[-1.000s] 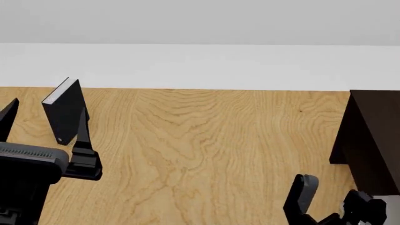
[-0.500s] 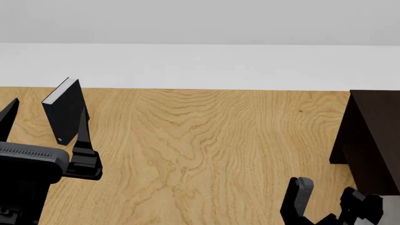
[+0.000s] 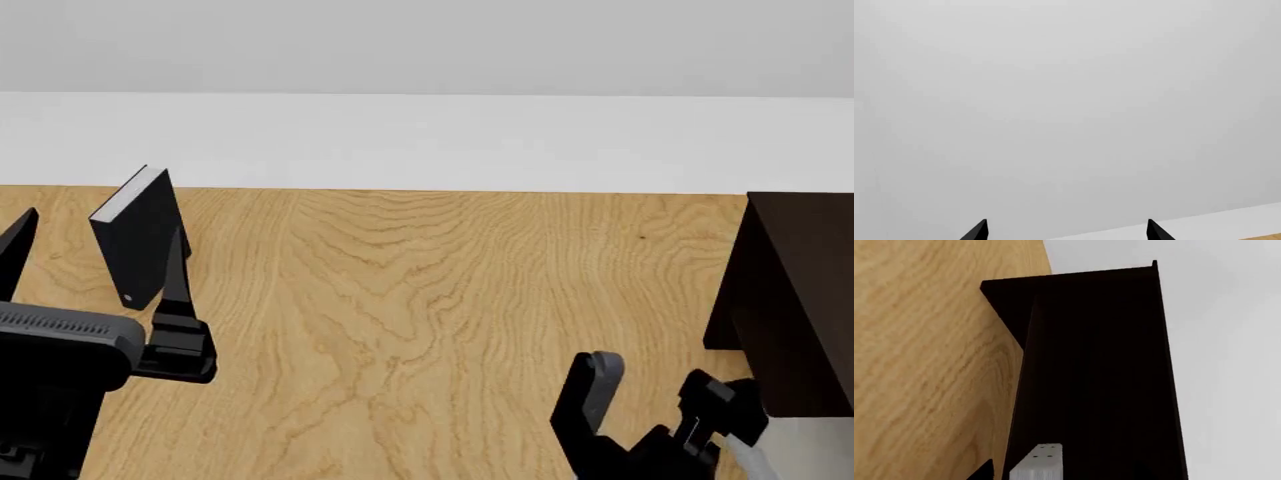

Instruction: Pick up the book on the right and place it on the cabinet shelf.

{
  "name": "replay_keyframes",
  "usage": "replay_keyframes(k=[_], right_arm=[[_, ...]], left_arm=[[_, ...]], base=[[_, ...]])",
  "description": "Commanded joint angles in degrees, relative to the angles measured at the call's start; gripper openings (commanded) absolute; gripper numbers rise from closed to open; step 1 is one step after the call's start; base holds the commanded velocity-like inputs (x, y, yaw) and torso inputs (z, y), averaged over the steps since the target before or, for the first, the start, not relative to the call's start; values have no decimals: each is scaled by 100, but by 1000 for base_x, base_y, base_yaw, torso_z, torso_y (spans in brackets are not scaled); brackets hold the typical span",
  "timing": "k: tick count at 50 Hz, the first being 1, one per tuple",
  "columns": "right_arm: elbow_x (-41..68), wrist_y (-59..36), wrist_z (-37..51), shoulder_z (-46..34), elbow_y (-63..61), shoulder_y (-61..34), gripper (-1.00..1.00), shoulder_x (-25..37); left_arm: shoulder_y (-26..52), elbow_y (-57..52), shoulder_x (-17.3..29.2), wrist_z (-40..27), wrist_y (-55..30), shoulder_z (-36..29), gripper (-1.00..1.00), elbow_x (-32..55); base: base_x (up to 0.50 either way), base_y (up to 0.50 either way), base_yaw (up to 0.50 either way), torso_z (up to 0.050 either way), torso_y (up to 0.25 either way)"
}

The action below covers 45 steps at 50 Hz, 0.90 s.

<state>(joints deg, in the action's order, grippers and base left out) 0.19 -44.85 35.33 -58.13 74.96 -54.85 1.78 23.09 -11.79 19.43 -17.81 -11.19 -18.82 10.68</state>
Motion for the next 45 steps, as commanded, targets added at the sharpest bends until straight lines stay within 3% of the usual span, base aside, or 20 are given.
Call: replay_keyframes(k=[1, 10, 16, 30, 45], right_arm=[[15, 324, 23, 81, 3, -15, 100, -73], [279, 1416, -381, 584, 2, -199, 100, -146], [486, 1667, -984, 1161, 2, -277, 100, -116], [655, 1341, -2134, 2540, 1, -322, 100, 124], [417, 962, -2642, 2975, -3, -441, 100, 333]], left_arm=[[6, 0, 7, -9, 6, -16, 100, 16], [1, 0, 19, -14, 18, -21, 100, 33], [5, -36, 31, -22, -7, -9, 100, 62], [4, -64, 45, -45, -10, -24, 100, 74], [0, -99, 75, -56, -7, -32, 100, 96]], base=[[0, 0, 0, 0, 0], [0, 0, 0, 0, 0], [0, 0, 0, 0, 0], [0, 0, 0, 0, 0], [0, 0, 0, 0, 0]])
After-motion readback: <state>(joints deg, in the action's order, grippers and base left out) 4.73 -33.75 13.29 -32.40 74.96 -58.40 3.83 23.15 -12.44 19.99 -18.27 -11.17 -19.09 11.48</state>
